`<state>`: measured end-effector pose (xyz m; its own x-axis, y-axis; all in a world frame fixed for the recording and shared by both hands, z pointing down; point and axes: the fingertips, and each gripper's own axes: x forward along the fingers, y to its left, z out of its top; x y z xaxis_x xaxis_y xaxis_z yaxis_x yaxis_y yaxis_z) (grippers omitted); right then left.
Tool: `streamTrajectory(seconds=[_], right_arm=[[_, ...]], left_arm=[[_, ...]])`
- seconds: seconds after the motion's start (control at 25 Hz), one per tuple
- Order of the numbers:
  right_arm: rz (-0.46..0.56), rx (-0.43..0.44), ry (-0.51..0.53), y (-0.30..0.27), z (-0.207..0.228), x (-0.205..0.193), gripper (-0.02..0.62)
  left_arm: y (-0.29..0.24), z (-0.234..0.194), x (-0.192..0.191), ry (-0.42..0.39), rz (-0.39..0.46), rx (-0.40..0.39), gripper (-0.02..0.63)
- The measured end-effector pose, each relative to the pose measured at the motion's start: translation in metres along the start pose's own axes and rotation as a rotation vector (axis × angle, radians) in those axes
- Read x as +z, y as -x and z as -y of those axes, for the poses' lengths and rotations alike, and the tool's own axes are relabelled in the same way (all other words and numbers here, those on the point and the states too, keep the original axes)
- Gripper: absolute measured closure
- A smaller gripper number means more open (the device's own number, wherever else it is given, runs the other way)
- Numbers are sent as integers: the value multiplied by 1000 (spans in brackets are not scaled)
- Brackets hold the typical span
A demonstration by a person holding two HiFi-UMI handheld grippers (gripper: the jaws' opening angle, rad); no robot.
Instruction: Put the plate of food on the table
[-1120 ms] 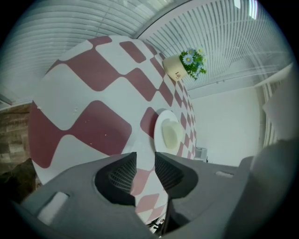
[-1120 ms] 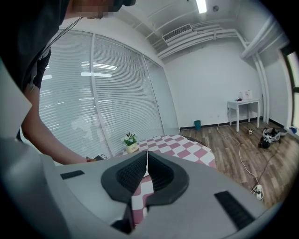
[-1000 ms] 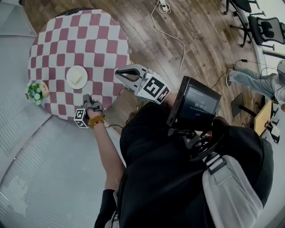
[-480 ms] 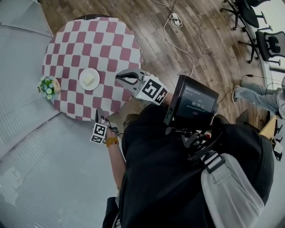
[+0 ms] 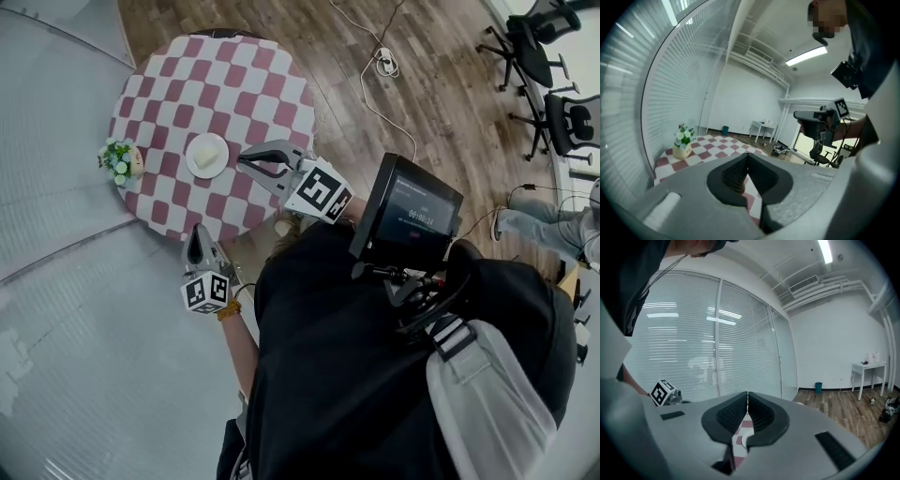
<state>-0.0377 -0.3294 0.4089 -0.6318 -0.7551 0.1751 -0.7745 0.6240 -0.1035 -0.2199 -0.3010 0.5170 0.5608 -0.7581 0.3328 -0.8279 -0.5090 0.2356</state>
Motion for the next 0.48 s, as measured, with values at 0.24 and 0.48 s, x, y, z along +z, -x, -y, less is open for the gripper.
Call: streamTrajectory(seconds=[0.24,0.48], right_arm=[[121,11,117,-3,-35,79,583],[135,54,165,-8,-70,92,583]], left_arm=[[21,22,121,-164,271,-56,600],[46,44,162,-266,388,-118,600]])
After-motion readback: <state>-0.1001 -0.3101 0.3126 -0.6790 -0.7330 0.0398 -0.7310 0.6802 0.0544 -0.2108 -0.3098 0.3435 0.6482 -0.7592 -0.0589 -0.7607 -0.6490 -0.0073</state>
